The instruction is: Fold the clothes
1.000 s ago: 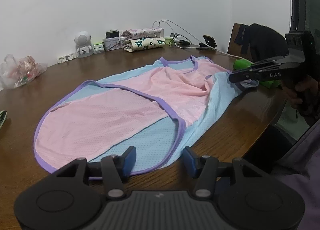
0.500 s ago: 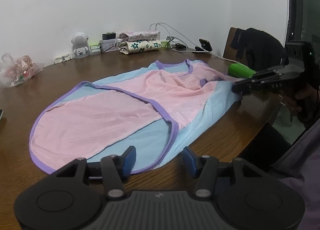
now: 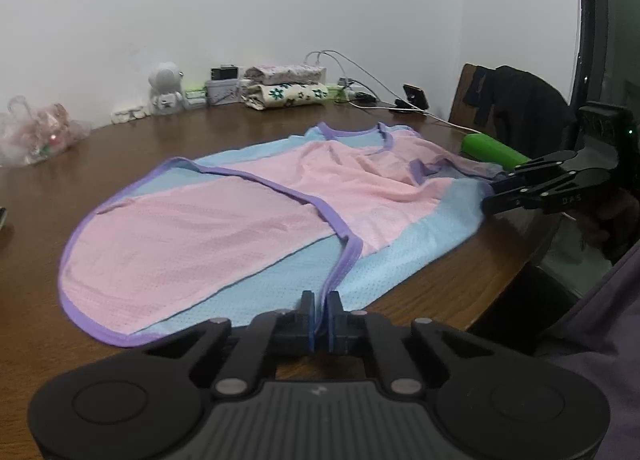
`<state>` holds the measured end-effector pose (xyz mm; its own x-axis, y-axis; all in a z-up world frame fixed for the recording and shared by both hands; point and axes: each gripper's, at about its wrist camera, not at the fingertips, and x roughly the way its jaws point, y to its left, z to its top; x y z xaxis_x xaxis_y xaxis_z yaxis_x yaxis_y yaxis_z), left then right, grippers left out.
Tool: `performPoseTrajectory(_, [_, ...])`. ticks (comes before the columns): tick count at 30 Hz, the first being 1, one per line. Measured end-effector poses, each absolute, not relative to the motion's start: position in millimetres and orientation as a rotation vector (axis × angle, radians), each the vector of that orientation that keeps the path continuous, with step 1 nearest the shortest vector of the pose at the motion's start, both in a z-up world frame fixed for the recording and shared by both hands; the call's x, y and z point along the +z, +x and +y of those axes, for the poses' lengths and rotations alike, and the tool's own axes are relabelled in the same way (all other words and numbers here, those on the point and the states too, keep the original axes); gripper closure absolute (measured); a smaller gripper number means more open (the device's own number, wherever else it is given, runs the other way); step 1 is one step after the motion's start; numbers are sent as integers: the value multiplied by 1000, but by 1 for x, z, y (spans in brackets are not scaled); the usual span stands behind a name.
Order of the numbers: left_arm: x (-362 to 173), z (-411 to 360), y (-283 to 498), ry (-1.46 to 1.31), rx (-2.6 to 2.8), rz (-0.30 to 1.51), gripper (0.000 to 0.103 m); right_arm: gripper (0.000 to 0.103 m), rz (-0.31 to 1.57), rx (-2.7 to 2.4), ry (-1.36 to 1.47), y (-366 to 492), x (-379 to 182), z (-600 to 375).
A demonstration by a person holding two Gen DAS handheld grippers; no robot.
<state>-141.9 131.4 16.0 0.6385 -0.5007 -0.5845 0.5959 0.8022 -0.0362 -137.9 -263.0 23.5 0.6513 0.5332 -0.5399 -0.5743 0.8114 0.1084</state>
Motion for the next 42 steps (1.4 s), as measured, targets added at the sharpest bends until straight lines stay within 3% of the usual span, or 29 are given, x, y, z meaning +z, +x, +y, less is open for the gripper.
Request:
performPoseTrajectory(5, [18,141,-142,144,-613,608,101,82,582,629,-116,-140,23,-258])
performPoseTrajectory(9, [19,143,-143,161,-606,616,92,79,577,646,-130,-144,24,-258])
performPoseTrajectory(13, [17,143,-145,154,-615,606,91,75,567,679,-152,-146,22,-254])
performPoseTrajectory(14, [16,143,-144,146,-617,604,92,76,560,678,-155,-146,21,-253])
performPoseTrajectory(15, [15,143,-143,138,-619,603,98,85,554,674,-155,-145,20,-253])
performPoseTrajectory(18, [16,144,-142,136,-633,589,102,98,540,669,-166,-144,22,-251])
performPoseTrajectory(26, [63,142,-95,293,-638,450,102,99,464,631,-149,-111,58,-247])
performPoseTrajectory(31, [67,125,-36,342,-653,466,101,99,536,495,-214,-46,62,-214])
performPoseTrajectory(33, [58,123,-21,350,-614,509,97,95,534,416,-236,-28,58,-203])
performPoseTrajectory(37, [48,143,-29,268,-603,563,88,69,513,365,-221,-22,61,-206])
performPoseTrajectory(39, [44,156,-38,231,-588,572,66,59,507,398,-204,-36,68,-224])
performPoseTrajectory(42, [36,175,-47,188,-541,608,58,57,531,449,-195,-56,74,-253])
